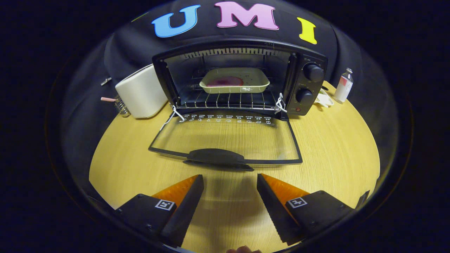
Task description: Open the toaster oven, put the food inside, and close the toaster oven door.
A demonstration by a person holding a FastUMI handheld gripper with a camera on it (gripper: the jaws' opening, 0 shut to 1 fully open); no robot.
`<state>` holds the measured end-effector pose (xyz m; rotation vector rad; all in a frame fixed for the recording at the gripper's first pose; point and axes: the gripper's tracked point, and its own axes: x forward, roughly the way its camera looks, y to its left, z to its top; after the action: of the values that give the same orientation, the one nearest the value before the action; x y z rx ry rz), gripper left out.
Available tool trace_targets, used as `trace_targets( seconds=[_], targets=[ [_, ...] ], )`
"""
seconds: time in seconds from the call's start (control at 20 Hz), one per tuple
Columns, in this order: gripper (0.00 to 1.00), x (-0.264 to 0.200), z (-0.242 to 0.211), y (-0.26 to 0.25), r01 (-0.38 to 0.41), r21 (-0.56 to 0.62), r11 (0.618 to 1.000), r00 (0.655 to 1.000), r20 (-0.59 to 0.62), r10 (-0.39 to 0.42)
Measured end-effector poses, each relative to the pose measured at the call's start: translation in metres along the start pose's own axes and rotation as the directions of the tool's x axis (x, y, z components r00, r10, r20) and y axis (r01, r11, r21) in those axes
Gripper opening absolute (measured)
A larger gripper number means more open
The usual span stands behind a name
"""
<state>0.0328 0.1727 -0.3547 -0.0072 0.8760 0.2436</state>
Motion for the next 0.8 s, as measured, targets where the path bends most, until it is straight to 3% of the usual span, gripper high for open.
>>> trace_targets(
  seconds=[0.1, 0.4, 0.8],
  targets=[
    [1.0, 0.015, 0.009, -0.009, 0.045, -0.008, 0.999, 0.999, 0.014, -0.045],
    [0.98, 0.023, 0.014, -0.004, 0.057, -0.07, 0.996, 0.998, 0.036, -0.054],
    [0.98, -0.019, 0.051, 0.005, 0.018, -0.101, 0.995, 0.994, 0.113, -0.007]
  ],
)
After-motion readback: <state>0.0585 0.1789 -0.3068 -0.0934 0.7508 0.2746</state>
